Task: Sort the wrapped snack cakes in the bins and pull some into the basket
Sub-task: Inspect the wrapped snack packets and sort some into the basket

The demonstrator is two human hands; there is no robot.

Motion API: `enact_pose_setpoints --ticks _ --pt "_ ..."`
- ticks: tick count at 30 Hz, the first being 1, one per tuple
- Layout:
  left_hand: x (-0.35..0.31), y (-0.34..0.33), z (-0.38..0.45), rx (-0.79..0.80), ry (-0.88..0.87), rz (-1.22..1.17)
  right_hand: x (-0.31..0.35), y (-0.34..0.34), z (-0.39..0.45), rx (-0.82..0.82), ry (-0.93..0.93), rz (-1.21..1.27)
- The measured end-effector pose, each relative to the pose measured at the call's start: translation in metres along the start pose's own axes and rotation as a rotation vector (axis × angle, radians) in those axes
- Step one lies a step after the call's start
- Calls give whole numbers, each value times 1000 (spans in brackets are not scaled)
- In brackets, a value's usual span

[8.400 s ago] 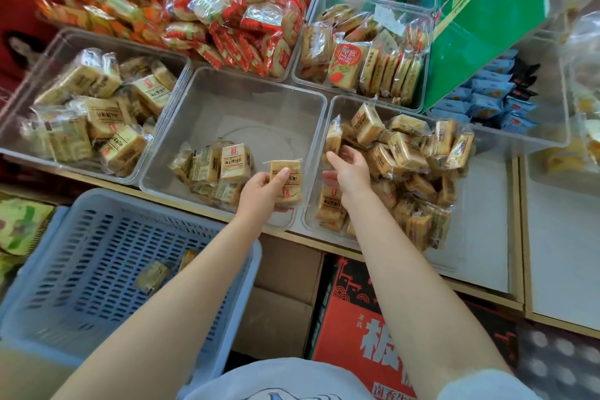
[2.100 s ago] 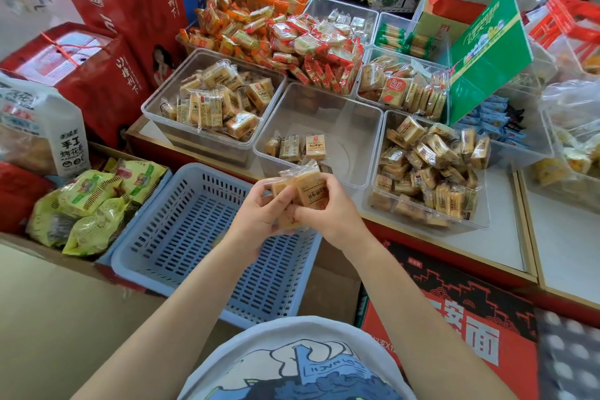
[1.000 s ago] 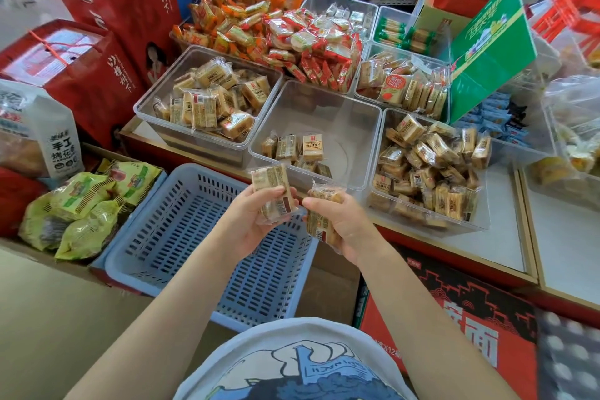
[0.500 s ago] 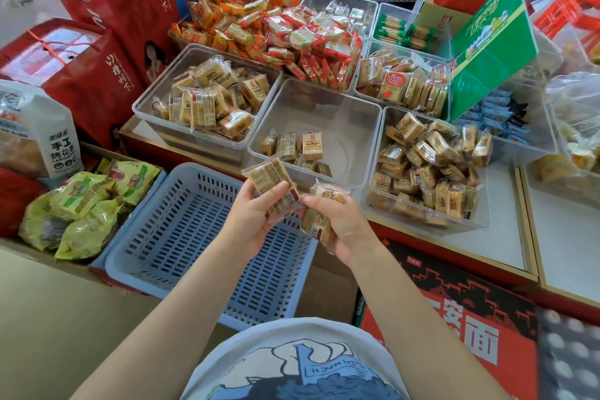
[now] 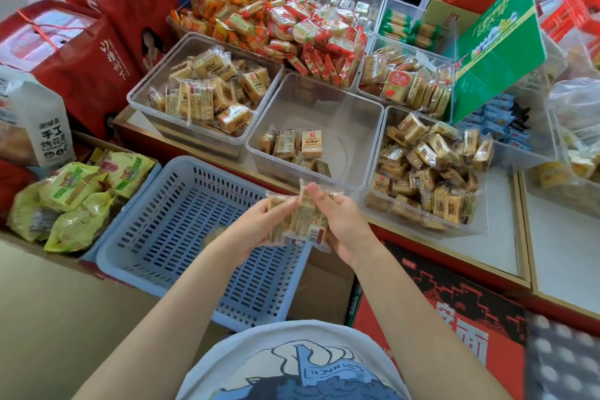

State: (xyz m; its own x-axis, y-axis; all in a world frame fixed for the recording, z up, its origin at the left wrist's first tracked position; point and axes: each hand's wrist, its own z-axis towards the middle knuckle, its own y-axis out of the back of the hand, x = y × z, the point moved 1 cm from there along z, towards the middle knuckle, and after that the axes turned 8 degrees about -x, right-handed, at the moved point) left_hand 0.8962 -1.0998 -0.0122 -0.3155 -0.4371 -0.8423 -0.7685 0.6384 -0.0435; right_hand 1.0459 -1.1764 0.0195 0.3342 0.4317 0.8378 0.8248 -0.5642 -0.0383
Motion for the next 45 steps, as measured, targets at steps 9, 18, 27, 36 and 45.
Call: enact_pose_setpoints --ticks 9,18,27,36,45 --pt "-17 -31 29 -45 -37 -107 10 12 31 -17 44 -92" --pt "-60 -56 93 -77 -45 -69 24 26 86 10 4 -90" --pt "-61 -17 197 -315 -363 1022 58 51 198 -348 -8 -175" --pt "-34 -13 230 -228 -249 1298 17 38 274 -192 -118 -518" --pt "-34 -14 228 -253 -261 1299 40 53 247 -190 19 -444"
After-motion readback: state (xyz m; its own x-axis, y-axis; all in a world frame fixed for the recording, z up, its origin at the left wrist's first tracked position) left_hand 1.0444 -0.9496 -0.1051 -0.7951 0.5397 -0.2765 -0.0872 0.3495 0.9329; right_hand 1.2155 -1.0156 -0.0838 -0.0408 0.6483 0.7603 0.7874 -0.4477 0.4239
